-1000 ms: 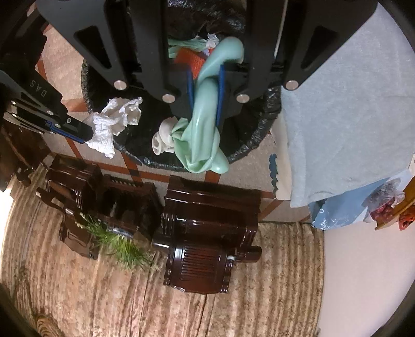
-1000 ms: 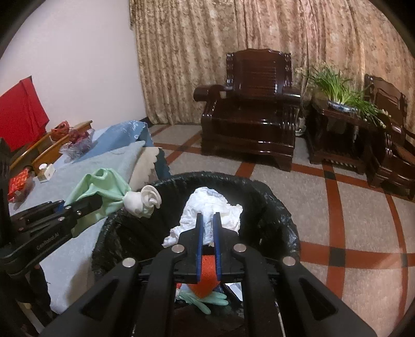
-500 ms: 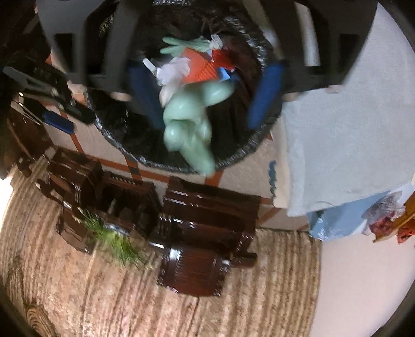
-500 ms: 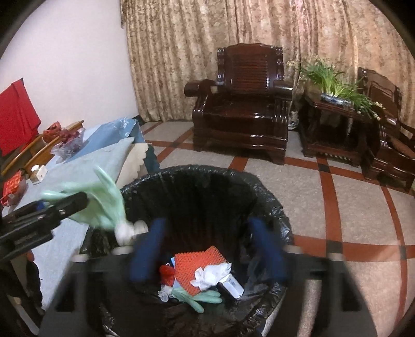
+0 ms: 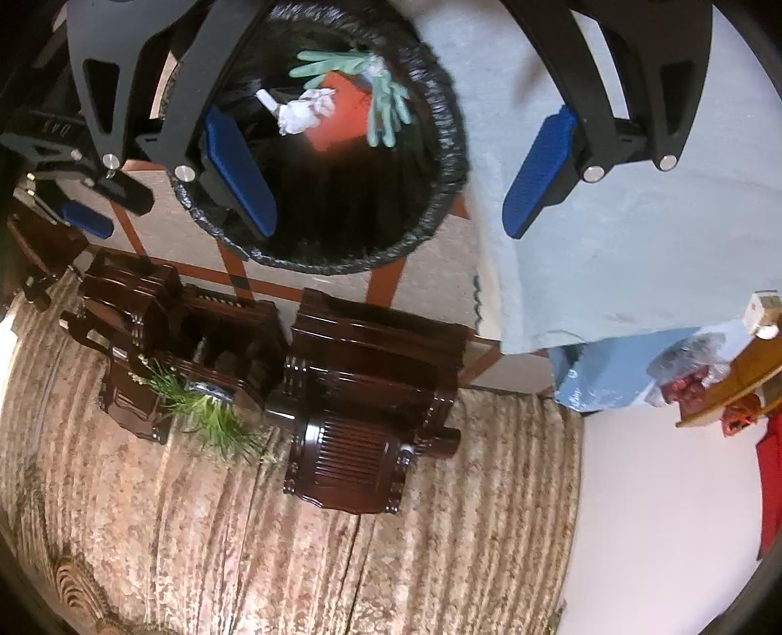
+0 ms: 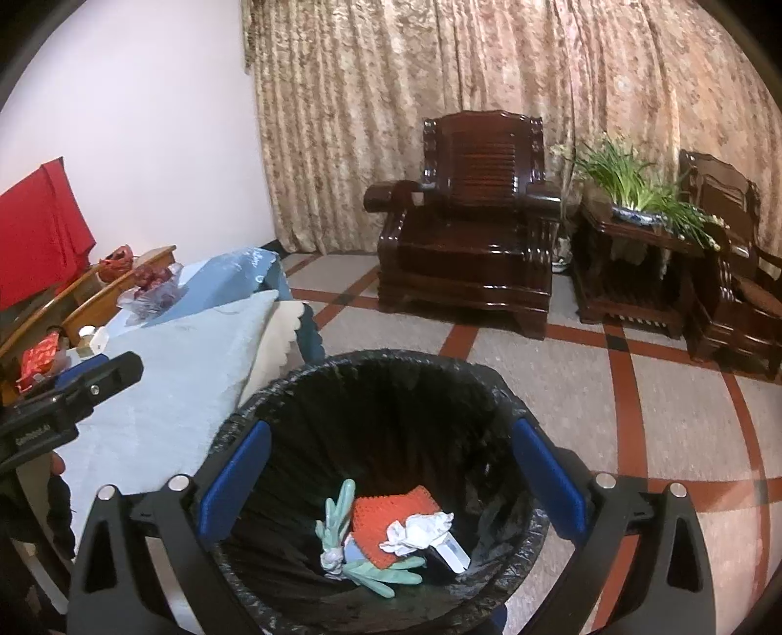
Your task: Collect trash
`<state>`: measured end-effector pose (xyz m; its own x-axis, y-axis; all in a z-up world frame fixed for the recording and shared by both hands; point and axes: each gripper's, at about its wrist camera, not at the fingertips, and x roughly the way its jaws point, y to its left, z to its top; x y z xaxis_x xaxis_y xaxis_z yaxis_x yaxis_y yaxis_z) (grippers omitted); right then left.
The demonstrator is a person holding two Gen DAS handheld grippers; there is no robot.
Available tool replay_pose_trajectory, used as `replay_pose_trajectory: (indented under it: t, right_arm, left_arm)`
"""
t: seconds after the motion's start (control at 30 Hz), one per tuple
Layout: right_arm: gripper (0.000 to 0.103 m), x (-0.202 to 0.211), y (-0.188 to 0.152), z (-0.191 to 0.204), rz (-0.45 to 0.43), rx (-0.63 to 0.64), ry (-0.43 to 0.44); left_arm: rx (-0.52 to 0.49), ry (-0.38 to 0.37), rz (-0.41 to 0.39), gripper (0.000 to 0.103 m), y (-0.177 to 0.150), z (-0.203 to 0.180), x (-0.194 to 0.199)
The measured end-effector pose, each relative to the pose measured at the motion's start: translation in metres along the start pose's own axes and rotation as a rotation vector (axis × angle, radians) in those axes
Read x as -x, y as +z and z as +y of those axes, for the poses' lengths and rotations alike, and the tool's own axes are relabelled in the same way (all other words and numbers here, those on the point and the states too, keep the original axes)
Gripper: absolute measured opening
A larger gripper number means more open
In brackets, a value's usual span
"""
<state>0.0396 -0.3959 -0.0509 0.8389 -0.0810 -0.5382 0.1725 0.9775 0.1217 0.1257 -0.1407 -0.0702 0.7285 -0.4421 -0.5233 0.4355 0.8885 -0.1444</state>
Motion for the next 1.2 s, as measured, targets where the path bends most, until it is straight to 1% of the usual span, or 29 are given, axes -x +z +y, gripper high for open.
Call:
replay_pose_trajectory:
  t: [0.1, 0.33, 0.53, 1.0, 1.2]
  right_arm:
    - [0.097, 0.008, 0.004, 0.009, -0.004, 0.012, 0.018]
    - [0.097, 0.032, 0.014, 0.035, -0.001, 0.045, 0.055]
    - [0.097, 0.054, 0.023, 0.057, -0.025, 0.08, 0.091]
    - [0.097, 0.084, 0.029, 0.086, -0.054, 0.131, 0.131]
    - [0.097, 0.093, 0.03, 0.088, -0.072, 0.136, 0.14]
  left_arm:
    - [-0.002, 0.027, -0.005, 0.095, 0.002, 0.007, 0.015]
    - [-0.024, 0.097, -0.02, 0.097, 0.006, 0.011, 0.057]
    - [-0.022, 0.129, -0.028, 0.098, 0.006, 0.013, 0.082]
    - [-0.007, 0.175, -0.084, 0.098, 0.009, 0.012, 0.129]
    - [-0.008, 0.19, -0.107, 0.098, 0.011, 0.011, 0.141]
